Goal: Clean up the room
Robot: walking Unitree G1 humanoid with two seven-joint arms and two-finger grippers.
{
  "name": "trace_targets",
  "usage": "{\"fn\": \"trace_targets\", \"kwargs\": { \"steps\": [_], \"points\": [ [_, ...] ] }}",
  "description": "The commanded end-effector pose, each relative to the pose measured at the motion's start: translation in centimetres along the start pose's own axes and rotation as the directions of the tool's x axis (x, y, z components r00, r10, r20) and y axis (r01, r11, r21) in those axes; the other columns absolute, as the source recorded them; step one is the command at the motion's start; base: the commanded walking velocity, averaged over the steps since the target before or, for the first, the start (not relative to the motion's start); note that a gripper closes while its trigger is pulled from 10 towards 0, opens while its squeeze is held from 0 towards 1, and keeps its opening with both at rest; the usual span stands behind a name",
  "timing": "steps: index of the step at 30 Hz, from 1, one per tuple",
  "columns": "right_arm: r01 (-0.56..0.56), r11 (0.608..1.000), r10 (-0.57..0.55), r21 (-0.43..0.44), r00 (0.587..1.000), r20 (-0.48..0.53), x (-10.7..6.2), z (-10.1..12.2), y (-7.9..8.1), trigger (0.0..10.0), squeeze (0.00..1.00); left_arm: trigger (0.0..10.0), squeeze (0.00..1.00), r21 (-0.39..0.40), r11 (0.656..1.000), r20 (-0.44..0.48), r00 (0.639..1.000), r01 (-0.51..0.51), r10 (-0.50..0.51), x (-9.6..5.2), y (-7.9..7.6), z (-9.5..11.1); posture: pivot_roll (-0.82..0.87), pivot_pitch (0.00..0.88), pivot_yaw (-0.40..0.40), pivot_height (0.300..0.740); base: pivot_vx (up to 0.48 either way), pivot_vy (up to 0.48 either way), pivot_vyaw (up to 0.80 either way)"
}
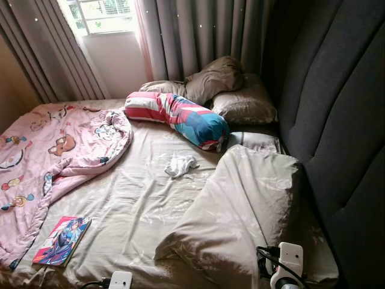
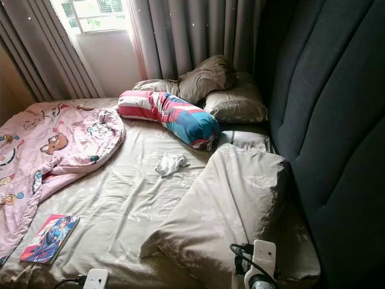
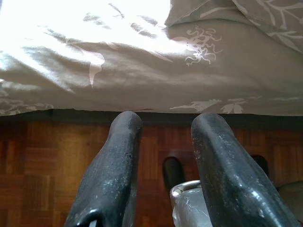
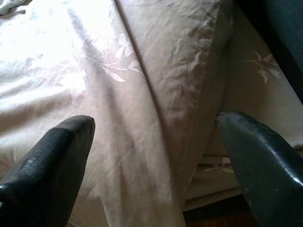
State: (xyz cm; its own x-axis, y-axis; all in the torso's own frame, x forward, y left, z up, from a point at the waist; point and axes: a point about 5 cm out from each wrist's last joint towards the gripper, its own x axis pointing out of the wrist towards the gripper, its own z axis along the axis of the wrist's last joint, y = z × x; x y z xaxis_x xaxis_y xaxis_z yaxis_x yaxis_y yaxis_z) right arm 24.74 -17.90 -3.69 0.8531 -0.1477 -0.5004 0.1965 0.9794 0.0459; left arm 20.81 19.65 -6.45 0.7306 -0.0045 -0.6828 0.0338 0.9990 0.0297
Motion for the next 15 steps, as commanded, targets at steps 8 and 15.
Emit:
{"fn": "trace_targets", "kwargs": {
  "steps": [8, 15],
  "points": [
    [0.043, 0.998, -0.042, 0.034, 0.999, -0.024, 0.1, 0.1, -1.1, 10.0, 0.00, 10.0, 0.00, -0.018, 1.000, -0.031, 0.999, -0.024, 0.024, -0.2, 0.5, -0.7, -0.05, 0.000, 0.057, 0.740, 0.222, 0.000, -0.35],
    [0.016, 0.999, -0.016, 0.030, 1.000, -0.016, 0.1, 0.0, -0.3, 10.0, 0.00, 10.0, 0.00, -0.026, 0.999, -0.035, 0.999, -0.027, 0.026, -0.3, 0.3, -0.9, -0.04, 0.004, 0.052, 0.740, 0.258, 0.000, 0.00]
  ]
}}
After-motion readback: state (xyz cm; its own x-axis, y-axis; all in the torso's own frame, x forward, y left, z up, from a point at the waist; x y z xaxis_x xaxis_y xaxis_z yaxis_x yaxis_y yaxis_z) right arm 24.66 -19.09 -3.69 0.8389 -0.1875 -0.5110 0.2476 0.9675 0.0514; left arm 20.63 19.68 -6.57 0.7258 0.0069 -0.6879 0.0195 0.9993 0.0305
